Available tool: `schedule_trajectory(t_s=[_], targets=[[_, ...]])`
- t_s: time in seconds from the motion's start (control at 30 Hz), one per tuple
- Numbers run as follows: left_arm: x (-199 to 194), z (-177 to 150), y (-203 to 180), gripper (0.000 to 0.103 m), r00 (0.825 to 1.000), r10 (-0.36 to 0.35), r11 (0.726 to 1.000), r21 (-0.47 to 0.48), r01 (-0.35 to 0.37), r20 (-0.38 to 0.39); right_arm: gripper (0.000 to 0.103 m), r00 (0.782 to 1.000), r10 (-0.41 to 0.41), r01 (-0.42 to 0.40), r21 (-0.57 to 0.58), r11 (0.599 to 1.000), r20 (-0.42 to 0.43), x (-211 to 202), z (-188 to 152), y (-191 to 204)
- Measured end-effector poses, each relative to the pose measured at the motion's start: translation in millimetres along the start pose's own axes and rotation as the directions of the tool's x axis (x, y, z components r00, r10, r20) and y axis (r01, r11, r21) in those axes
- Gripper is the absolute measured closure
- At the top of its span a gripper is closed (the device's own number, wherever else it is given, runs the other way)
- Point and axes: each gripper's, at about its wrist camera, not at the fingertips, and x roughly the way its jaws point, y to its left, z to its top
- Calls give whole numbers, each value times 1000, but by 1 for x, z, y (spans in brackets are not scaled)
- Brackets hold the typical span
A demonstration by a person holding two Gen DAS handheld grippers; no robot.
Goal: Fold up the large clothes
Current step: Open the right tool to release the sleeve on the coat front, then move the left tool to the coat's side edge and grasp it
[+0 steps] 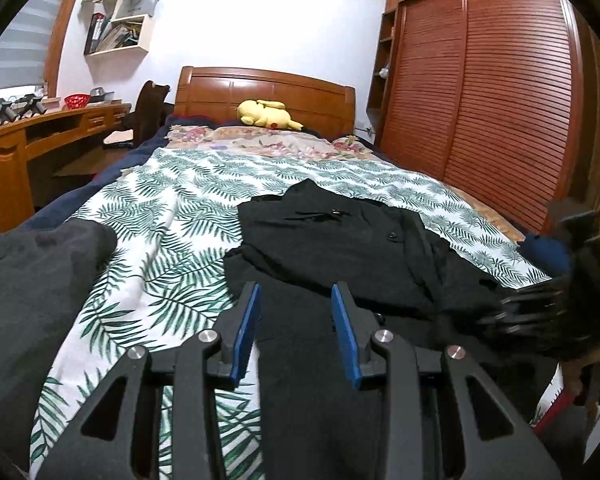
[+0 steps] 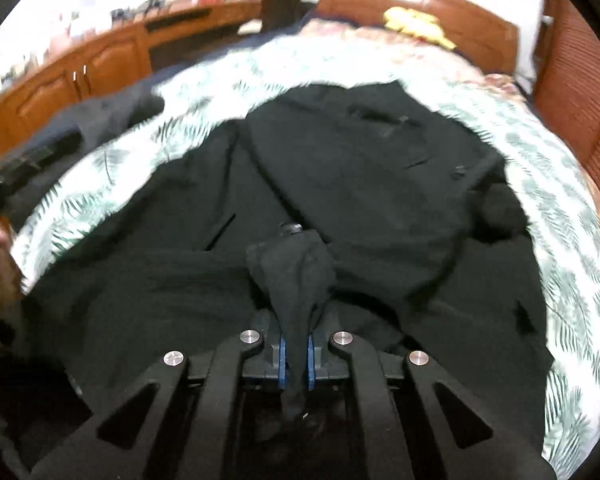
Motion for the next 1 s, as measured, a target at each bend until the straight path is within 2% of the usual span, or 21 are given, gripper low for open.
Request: schedule_trajectory(t_s=[0.17,0.43,0.53,0.63,0.67,0.7,0.9,1.0], targets=[[9,-2,-18,68,1000,-14,999,41,15,-16,99,995,-66,60,80,995,81,-50,-31,-25],[18,-7,-57,68,997,-67,993,97,71,-44,95,992,-122,111,268,957,26,-66,-91,-77],[19,-11,-76,68,995,-82,988,123,88,-52,88,990,-133,114,318,941,37,-79,-105,-95],[21,-16,-99,68,990,-116,982,141,125,-75,73,983,-174,145,331,932,58,-95,-114,-108],[22,-17,-105,68,989,-121,981,144,132,-80,63,982,-179,149,334,931,60,-97,-116,-110],[22,-19,-113,68,988,-128,979,151,140,-87,57,981,-184,153,337,929,61,-101,-121,-114],[35,-23,-157,68,971,-186,968,142,207,-149,56,973,-213,176,296,939,95,-116,-136,-125],[42,-24,-178,68,968,-179,965,162,207,-174,56,968,-215,170,295,940,128,-125,-139,-134]])
